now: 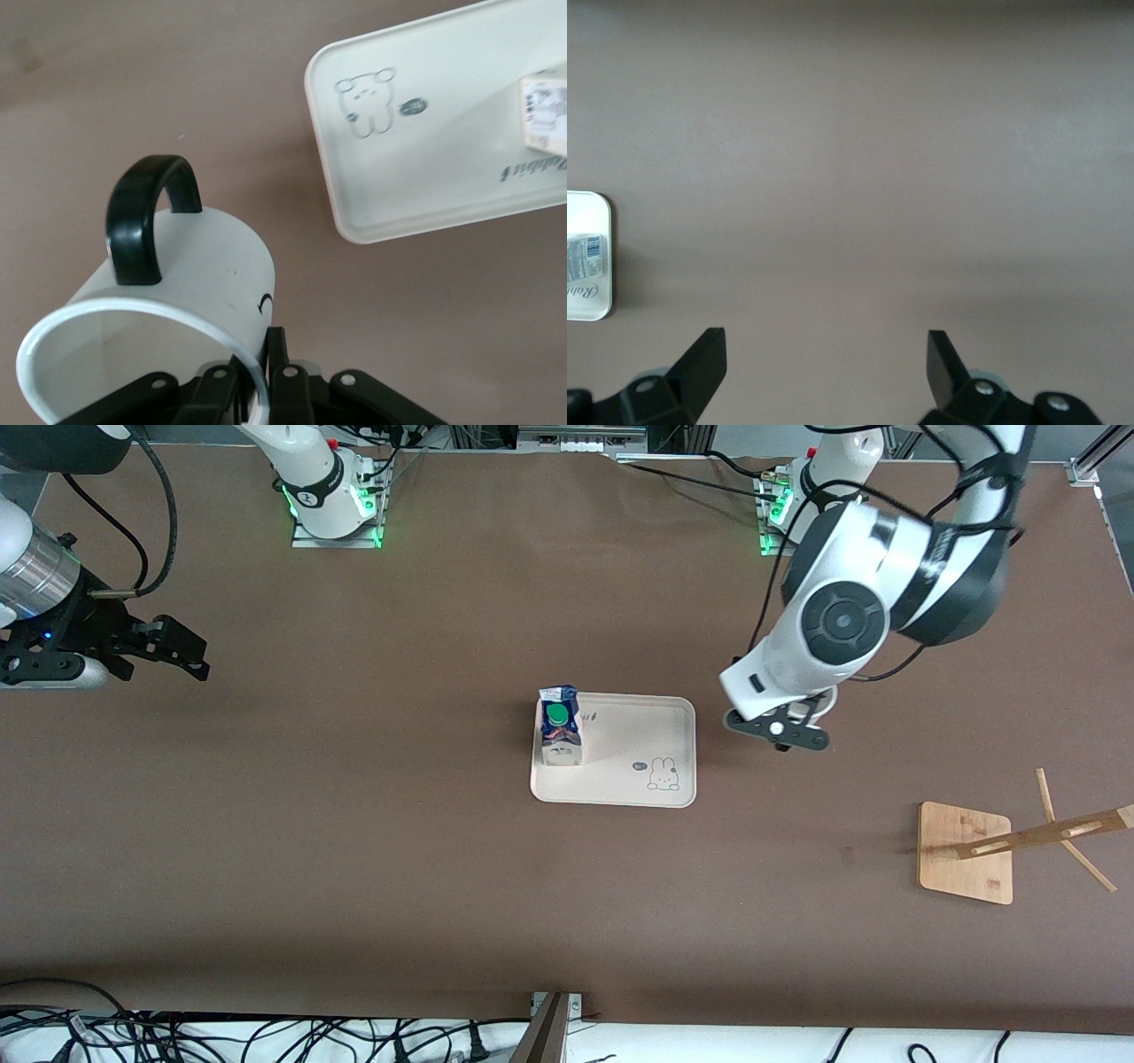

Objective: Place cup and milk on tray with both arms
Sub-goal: 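Carry the white mug with the left gripper over the tray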

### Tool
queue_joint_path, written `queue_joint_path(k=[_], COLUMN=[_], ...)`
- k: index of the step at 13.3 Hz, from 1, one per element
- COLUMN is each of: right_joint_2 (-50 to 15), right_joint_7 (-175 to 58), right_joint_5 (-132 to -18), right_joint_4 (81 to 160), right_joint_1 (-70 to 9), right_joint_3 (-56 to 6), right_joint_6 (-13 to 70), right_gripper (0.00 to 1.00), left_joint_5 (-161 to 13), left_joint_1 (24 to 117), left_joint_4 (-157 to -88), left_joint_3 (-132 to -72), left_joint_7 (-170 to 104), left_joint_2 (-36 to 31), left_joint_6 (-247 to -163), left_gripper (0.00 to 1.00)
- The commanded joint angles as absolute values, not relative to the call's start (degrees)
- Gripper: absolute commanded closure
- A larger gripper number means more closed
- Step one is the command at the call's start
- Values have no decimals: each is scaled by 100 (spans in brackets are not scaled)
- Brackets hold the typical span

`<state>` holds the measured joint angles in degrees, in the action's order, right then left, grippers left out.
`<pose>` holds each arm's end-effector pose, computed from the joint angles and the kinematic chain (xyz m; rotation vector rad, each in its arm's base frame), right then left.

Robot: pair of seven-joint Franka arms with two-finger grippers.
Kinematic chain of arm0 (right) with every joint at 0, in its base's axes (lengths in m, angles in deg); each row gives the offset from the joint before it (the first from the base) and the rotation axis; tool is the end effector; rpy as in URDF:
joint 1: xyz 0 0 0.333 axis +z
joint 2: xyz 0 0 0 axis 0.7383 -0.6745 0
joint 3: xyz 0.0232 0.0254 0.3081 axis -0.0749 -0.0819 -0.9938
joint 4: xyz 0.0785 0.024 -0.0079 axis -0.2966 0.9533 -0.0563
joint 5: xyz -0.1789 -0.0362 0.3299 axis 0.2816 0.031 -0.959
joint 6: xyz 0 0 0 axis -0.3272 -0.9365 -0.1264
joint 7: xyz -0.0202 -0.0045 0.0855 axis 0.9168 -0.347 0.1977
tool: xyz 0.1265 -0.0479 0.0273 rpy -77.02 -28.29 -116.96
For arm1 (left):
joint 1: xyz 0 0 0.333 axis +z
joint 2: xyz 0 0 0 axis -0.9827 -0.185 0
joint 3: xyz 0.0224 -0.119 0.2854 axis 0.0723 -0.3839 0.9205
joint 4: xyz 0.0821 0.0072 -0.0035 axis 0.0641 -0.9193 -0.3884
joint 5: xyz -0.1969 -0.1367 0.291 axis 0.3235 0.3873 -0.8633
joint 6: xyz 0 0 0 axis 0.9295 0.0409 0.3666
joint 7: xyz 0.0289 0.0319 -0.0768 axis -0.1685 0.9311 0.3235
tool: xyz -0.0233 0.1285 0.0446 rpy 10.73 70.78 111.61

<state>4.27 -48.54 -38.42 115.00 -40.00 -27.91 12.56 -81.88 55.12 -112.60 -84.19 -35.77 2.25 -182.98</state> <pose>0.5625 0.0510 0.5552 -3.1274 0.0044 -0.1022 0.5519 -0.2549 0.3869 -3.0294 0.3995 0.4146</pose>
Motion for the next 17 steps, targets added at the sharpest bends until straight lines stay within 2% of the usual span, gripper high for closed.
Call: queue_joint_path(k=[1,9,17], right_joint_2=[409,409,409], right_joint_7=[-4884,-4884,-4884], right_joint_5=[-3803,-3794,-3794], right_joint_4=[11446,11446,11446], right_joint_1=[-4047,-4047,-4038], right_joint_3=[-2808,-2808,-2808], right_joint_6=[1271,1263,1254], right_gripper=[0,0,0], left_joint_5=[-7888,-7878,-7651], left_joint_1=[5360,4981,4726], left_joint_4=[-10999,-10851,-10586], left_joint_3=[-8368,-8412,-8429], left_joint_7=[-3618,-3924,-4470], left_joint_2=[-151,-1074,-1558], left_joint_6=[-18540,-19568,-19665], left_gripper=[100,100,100])
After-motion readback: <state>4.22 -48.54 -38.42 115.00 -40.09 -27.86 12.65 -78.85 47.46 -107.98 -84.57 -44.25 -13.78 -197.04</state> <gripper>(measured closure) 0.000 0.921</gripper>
